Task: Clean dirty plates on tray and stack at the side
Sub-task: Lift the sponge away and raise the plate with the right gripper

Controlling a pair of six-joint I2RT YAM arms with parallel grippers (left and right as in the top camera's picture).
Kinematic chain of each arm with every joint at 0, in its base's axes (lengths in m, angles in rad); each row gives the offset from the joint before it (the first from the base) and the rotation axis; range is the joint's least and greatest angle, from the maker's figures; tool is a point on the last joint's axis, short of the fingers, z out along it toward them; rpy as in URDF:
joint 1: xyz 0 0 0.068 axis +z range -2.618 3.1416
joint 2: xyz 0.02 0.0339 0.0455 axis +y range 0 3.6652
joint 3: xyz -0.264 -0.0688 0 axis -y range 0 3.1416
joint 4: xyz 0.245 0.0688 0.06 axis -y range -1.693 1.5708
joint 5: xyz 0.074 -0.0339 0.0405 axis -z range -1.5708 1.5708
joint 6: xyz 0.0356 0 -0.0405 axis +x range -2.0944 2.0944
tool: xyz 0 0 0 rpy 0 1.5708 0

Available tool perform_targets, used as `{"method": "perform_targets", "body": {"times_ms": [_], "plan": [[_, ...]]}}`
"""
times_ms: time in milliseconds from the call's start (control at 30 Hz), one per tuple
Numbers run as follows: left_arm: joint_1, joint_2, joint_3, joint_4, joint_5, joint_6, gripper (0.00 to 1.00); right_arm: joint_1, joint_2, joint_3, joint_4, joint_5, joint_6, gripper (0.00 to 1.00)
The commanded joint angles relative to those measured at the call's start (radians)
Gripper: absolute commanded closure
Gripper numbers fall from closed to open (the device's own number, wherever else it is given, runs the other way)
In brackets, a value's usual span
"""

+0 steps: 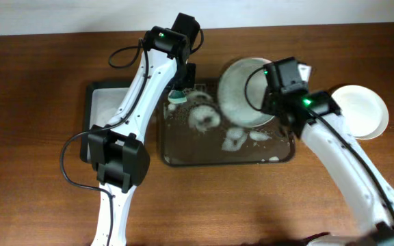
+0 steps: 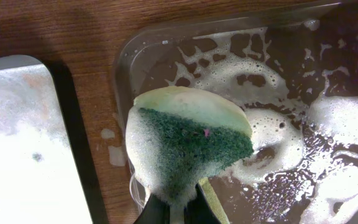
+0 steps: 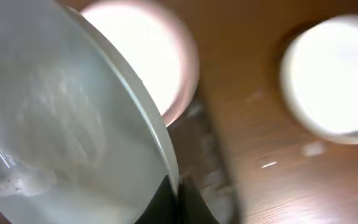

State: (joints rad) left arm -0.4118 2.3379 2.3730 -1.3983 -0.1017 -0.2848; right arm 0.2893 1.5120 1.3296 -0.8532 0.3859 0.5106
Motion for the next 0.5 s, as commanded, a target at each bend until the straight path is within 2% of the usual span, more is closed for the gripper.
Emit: {"method": "perform_targets", "body": {"times_ms": [0, 200, 467], "plan": [[0.007, 0.005, -0.002, 0.002, 0.008, 0.009, 0.99, -0.003, -0.061, 0.023, 0.004, 0.365, -0.009, 0.96], [0.007, 0.005, -0.002, 0.014, 0.009, 0.009, 0.99, -0.003, -0.052, 0.023, 0.013, 0.6, -0.026, 0.96], [0.007, 0.005, -0.002, 0.032, 0.011, 0.008, 0.99, -0.002, -0.024, 0.022, 0.178, 0.603, -0.293, 0.96]]}}
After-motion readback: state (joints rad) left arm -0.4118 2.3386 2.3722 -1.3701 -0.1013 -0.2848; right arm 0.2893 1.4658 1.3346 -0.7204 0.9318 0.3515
